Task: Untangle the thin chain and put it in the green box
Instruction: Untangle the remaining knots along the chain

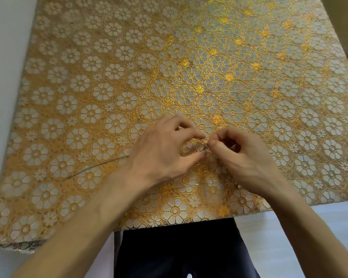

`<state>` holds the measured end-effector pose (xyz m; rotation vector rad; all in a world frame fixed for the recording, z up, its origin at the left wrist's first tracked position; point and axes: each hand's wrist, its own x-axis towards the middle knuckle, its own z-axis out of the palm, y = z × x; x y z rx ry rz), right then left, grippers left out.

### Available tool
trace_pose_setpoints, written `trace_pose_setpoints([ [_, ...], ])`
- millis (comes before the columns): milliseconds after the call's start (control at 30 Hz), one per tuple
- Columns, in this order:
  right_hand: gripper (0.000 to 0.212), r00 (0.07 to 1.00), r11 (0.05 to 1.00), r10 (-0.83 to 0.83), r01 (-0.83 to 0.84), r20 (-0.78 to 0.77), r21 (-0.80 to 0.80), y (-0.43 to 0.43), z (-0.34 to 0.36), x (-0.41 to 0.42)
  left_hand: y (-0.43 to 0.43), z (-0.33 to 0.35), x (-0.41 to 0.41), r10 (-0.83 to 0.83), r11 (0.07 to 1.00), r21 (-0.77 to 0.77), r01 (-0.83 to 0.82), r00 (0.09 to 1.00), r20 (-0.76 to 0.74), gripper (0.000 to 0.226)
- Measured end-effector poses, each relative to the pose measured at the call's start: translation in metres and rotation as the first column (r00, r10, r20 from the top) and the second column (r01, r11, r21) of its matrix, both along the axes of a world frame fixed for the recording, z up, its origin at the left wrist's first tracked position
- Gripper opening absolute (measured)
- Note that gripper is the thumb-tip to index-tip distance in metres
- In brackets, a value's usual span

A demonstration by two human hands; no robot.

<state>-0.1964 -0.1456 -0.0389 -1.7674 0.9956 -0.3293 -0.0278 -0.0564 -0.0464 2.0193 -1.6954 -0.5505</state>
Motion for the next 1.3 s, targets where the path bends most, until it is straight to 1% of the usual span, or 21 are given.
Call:
trace_pose_setpoints([
  [67, 0.014, 1.000, 1.000, 0.010, -0.010, -0.004, -0.003, -0.001, 0.000, -0.002, -0.002, -0.002, -0.001, -0.005, 1.000, -0.008, 0.005, 1.000, 0.002, 0.028],
  [167, 0.014, 1.000, 1.000, 0.013, -0.014, -0.013, -0.019, -0.002, 0.001, -0.004, -0.001, -0.005, 0.001, 0.041, 0.998, -0.042, -0.044, 0.997, -0.067, 0.020],
  [300, 0.015, 1.000, 1.000, -0.011, 0.010, -0.026, -0.030, -0.002, 0.000, -0.004, 0.003, -0.004, -0.001, 0.071, 0.994, -0.075, -0.084, 0.984, -0.164, 0.018],
  [400, 0.014, 0.998, 0.998, -0.033, 0.030, -0.053, -0.061, -0.001, 0.000, -0.004, 0.008, 0.000, 0.002, 0.106, 0.991, -0.053, -0.123, 0.961, -0.256, 0.016],
  [533, 0.014, 0.997, 0.993, -0.023, 0.014, -0.080, -0.116, 0.001, 0.004, -0.002, 0.015, 0.006, 0.005, 0.132, 0.989, -0.028, -0.143, 0.958, -0.255, 0.013],
  [833, 0.014, 0.998, 1.000, -0.006, 0.005, 0.057, 0.020, 0.003, 0.005, 0.001, 0.022, 0.012, 0.003, 0.182, 0.983, 0.060, -0.172, 0.929, -0.322, 0.005],
  [900, 0.013, 0.998, 1.000, 0.013, -0.014, 0.063, 0.017, 0.003, 0.004, 0.001, 0.022, 0.011, 0.002, 0.169, 0.985, 0.090, -0.149, 0.937, -0.304, 0.005],
  [1000, 0.013, 0.997, 0.998, 0.055, -0.054, 0.049, -0.022, 0.003, 0.004, 0.000, 0.020, 0.010, 0.003, 0.154, 0.984, 0.122, -0.128, 0.960, -0.236, 0.017],
  [1067, 0.012, 0.996, 0.996, 0.078, -0.076, 0.042, -0.037, 0.003, 0.004, -0.001, 0.018, 0.011, 0.003, 0.142, 0.985, 0.124, -0.121, 0.973, -0.183, 0.021],
  [1200, 0.012, 0.994, 0.995, 0.100, -0.099, 0.035, -0.030, 0.001, 0.004, -0.004, 0.011, 0.011, 0.003, 0.085, 0.994, 0.076, -0.081, 0.995, -0.055, 0.022],
  [1300, 0.013, 0.995, 0.994, 0.098, -0.097, 0.017, -0.058, -0.001, 0.005, -0.005, 0.006, 0.010, 0.003, 0.076, 0.997, 0.029, -0.075, 0.996, -0.056, 0.025],
])
